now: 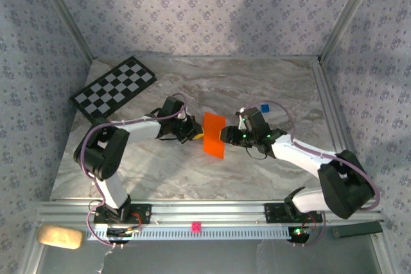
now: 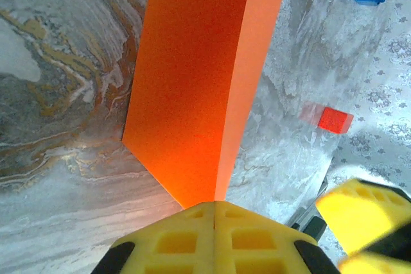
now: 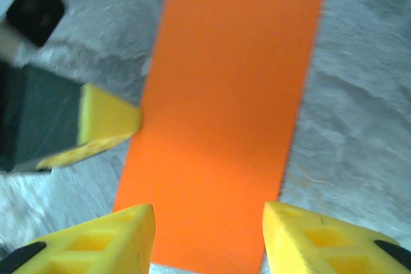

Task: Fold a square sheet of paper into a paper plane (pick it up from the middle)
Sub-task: Third fold the triangle at the center of the table.

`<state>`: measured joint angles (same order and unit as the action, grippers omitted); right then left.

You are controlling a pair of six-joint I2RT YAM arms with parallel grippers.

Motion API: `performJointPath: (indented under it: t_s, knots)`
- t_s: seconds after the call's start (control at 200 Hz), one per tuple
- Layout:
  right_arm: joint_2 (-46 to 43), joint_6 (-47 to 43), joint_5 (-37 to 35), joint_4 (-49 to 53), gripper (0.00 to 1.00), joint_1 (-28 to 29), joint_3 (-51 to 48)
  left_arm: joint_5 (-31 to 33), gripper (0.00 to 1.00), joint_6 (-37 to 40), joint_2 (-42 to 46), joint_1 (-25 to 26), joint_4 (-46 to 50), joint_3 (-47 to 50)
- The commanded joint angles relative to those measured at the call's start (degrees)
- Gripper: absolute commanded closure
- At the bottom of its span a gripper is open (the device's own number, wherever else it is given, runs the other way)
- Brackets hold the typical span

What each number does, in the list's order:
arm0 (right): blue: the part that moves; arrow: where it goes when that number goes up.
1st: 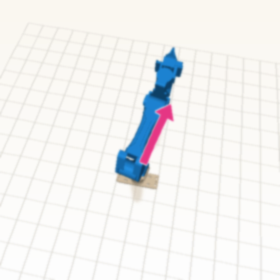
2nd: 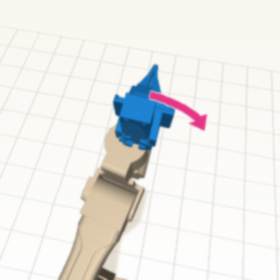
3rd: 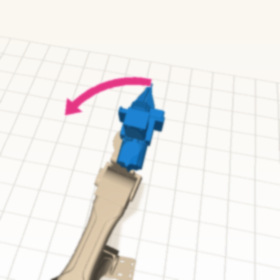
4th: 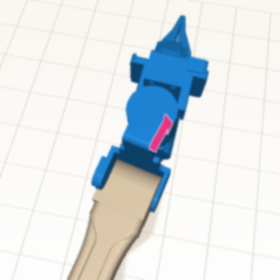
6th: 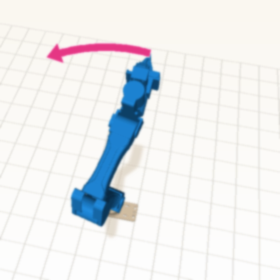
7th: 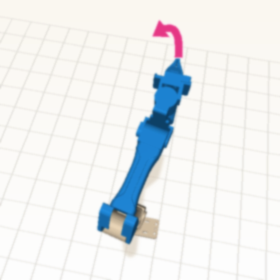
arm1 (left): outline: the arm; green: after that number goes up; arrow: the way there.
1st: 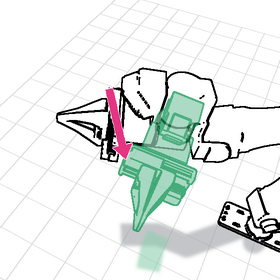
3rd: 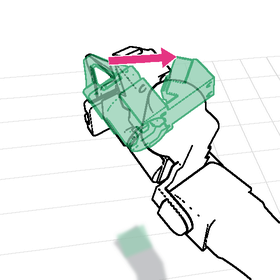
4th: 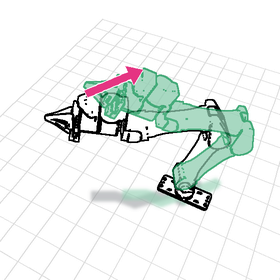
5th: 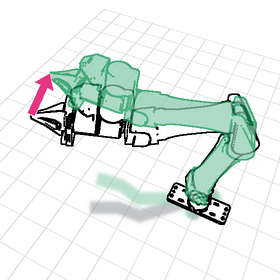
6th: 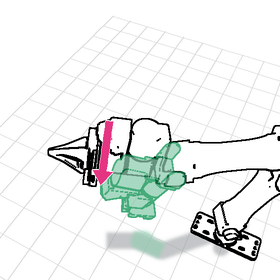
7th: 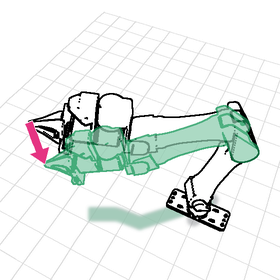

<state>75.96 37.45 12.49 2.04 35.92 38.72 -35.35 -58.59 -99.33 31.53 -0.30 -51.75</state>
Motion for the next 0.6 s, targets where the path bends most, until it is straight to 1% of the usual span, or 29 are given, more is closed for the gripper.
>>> performJointPath:
  t_s: [0.0,0.035,0.105,0.24,0.395,0.485,0.6]
  knots:
    - [-2.36,-11.43,-14.04,0.62,0.5,7.38,0.46,-0.94,0.94,-0.51,2.16,-0.18,2.23,1.51]
    - [-2.78,-13.83,-18.45,-1.6,0.5,10.43,-0.38,-0.95,0.95,-0.76,2.56,-0.15,2.15,1.8]
    - [-2.59,-19.61,-23.57,-4.9,0.5,16.58,-1.12,-0.69,0.94,-1.32,3.25,-0.17,1.57,2.71]
    - [1.59,-29.82,-30.02,-6.2,0.48,24.82,0.63,-0.02,0.94,-2.04,4.05,-0.23,1.2,3.23]
    - [7.84,-35.35,-33.63,-7.89,0.48,29.73,2.95,0.02,0.94,-2.46,3.99,-0.2,0.92,3.37]
    - [10.73,-36.85,-39.6,-8.84,0.48,32.1,3.66,0.11,0.94,-2.54,4.19,-0.21,0.74,3.65]
    - [13.73,-37.06,-46.32,-7.8,0.48,33.57,4.9,0.2,0.94,-2.61,4.32,-0.22,0.78,3.83]
